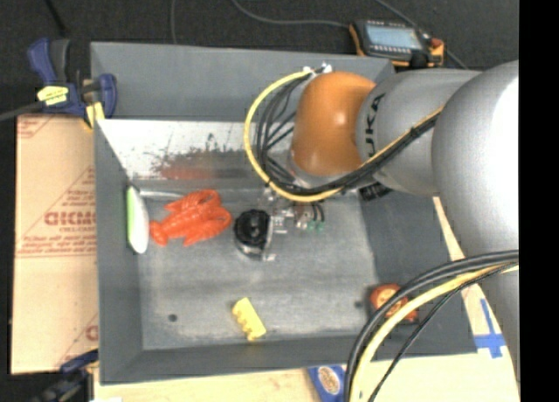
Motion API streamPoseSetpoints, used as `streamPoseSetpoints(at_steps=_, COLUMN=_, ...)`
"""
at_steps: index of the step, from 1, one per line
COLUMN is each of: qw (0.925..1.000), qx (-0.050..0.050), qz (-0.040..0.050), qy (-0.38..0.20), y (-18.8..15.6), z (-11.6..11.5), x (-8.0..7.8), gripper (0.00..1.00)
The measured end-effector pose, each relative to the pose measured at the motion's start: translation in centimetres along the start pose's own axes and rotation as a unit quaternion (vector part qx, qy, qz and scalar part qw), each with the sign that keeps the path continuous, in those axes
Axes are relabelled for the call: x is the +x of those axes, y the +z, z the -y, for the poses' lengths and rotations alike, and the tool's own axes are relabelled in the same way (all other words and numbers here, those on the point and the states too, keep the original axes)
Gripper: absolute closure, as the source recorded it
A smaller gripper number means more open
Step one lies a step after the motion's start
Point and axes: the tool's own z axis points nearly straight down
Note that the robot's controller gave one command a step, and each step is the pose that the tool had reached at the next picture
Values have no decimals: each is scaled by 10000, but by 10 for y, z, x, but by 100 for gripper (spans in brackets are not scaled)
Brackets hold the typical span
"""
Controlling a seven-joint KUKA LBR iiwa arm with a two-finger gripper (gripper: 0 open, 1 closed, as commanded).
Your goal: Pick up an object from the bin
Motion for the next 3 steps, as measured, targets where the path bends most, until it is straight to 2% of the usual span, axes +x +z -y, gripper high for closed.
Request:
streamPoseSetpoints(at_steps=1, qw=10000, qx=-12, qz=82, qy=-32, y=-31, z=-1, x=-12, gripper=100)
streamPoseSetpoints(at_steps=2, qw=10000, qx=1, qz=19, qy=-54, y=-58, z=-15, x=-10, gripper=100)
streamPoseSetpoints(at_steps=3, qw=10000, qx=-3, qz=27, qy=-71, y=-126, z=-28, x=-2, gripper=100)
